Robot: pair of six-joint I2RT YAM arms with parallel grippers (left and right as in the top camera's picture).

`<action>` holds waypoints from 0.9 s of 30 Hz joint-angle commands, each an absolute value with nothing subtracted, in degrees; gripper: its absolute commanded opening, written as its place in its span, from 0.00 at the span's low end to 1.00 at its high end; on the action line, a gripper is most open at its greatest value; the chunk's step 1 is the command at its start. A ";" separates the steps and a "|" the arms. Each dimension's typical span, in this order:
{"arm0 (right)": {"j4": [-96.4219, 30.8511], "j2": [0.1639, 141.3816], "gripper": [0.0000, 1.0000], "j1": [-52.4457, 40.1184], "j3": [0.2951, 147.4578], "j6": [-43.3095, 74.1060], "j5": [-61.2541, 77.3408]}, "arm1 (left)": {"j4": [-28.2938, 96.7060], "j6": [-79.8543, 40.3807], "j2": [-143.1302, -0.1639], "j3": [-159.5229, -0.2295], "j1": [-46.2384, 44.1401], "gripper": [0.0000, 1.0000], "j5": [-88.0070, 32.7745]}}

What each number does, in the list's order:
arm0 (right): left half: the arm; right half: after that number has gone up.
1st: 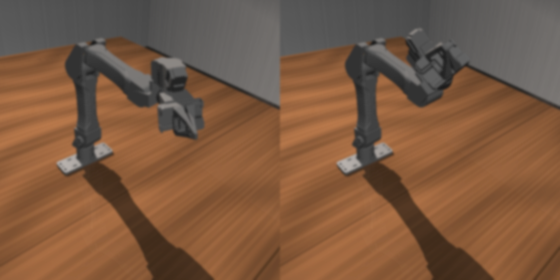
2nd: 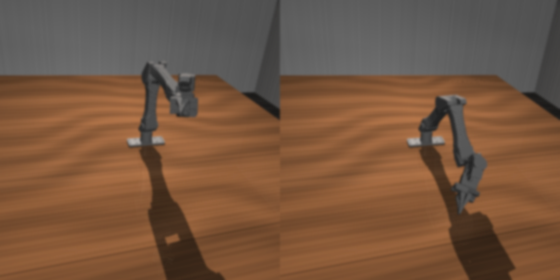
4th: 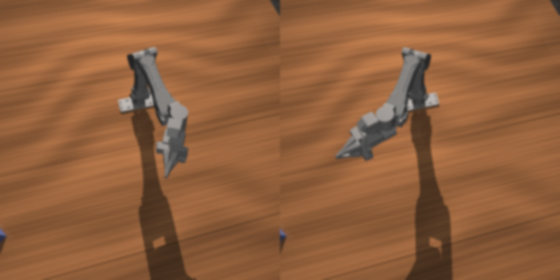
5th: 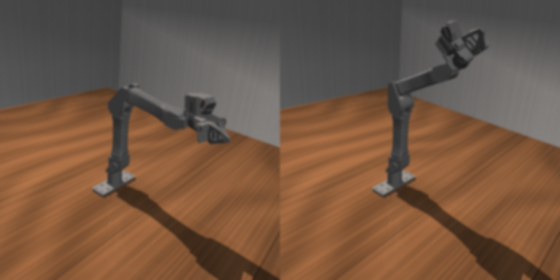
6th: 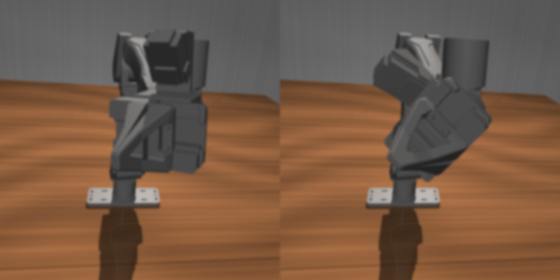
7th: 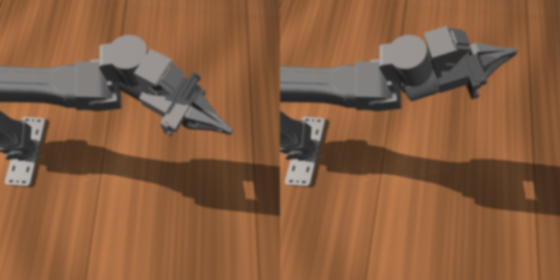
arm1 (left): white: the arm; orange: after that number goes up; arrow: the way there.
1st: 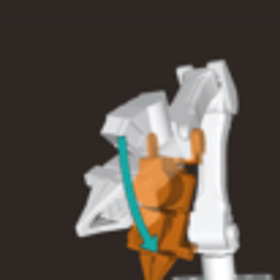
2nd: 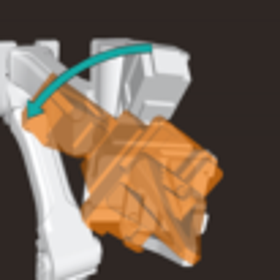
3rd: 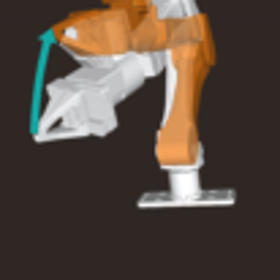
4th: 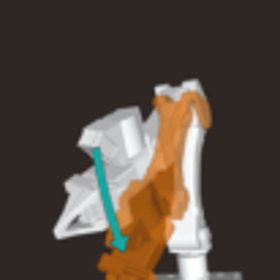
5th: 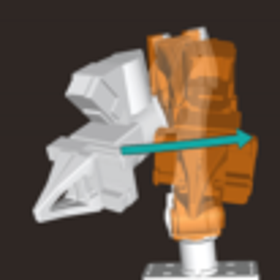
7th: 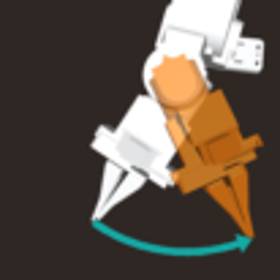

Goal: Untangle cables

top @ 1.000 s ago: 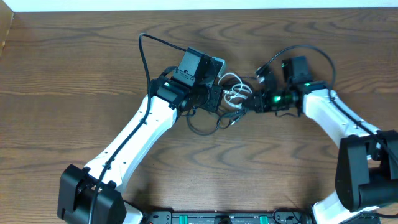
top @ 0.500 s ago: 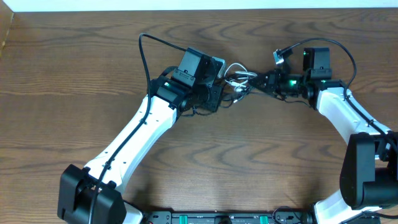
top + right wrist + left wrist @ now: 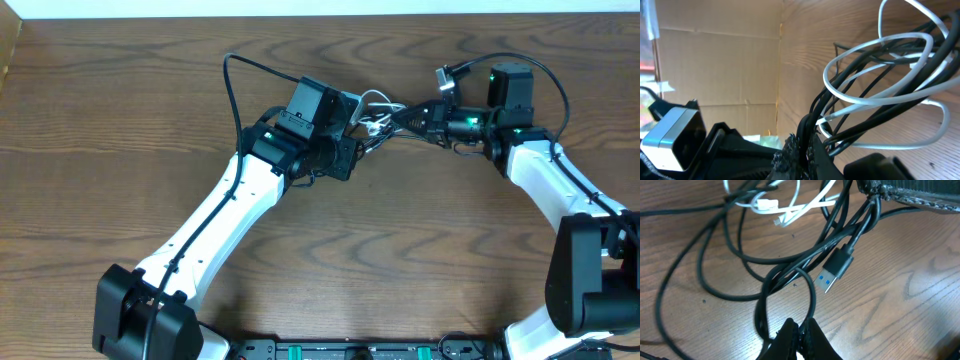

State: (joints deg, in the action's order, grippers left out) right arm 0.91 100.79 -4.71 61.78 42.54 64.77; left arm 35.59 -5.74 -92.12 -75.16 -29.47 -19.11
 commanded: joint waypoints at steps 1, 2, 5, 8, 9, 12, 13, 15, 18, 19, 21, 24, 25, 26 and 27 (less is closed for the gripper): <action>2.52 100.73 0.01 -5.93 62.85 43.72 67.51 | 35.55 -5.06 -92.49 -75.99 -29.45 0.08 -18.90; 2.59 100.73 0.01 -6.09 62.85 44.38 66.61 | 35.55 -5.08 -92.49 -75.96 -29.47 0.08 -19.22; 2.63 100.73 0.01 -6.02 62.85 48.40 62.41 | 35.55 -5.04 -92.49 -75.99 -29.52 0.08 -21.04; 5.04 100.73 0.01 -5.96 62.85 51.86 60.95 | 35.70 -5.04 -92.49 -75.96 -29.61 0.08 -21.41; 6.17 100.73 0.01 -5.96 62.85 53.04 60.97 | 35.77 -5.04 -92.49 -75.96 -29.61 0.08 -21.41; 11.27 100.73 0.01 -5.96 62.85 59.00 60.99 | 35.77 -5.04 -92.49 -75.96 -29.61 0.08 -21.41; 12.43 100.73 0.01 -5.96 62.85 60.01 60.99 | 35.75 -5.04 -92.49 -75.96 -29.61 0.08 -21.41; 13.58 100.73 0.01 -6.00 62.85 60.97 61.39 | 35.75 -5.04 -92.49 -75.96 -29.61 0.08 -21.41; 13.50 100.73 0.01 -6.13 62.85 61.25 62.15 | 35.66 -5.04 -92.49 -75.96 -29.61 0.08 -21.41; 13.50 100.73 0.01 -6.24 62.85 61.25 62.43 | 35.53 -5.04 -92.49 -75.96 -29.61 0.08 -21.39; 13.52 100.73 0.01 -6.44 62.85 61.65 62.74 | 35.29 -5.04 -92.49 -75.96 -29.61 0.08 -21.39; 13.52 100.73 0.01 -6.79 62.85 61.89 62.76 | 34.85 -5.04 -92.49 -75.99 -29.61 0.08 -21.39; 13.52 100.73 0.01 -6.92 62.85 61.89 62.76 | 34.70 -5.04 -92.49 -75.96 -29.61 0.08 -21.39; 13.52 100.73 0.01 -7.09 62.85 61.87 62.76 | 34.65 -5.04 -92.51 -75.96 -29.61 0.08 -21.41; 13.52 100.73 0.01 -7.20 62.85 61.65 62.70 | 34.63 -5.04 -92.49 -75.96 -29.61 0.08 -21.39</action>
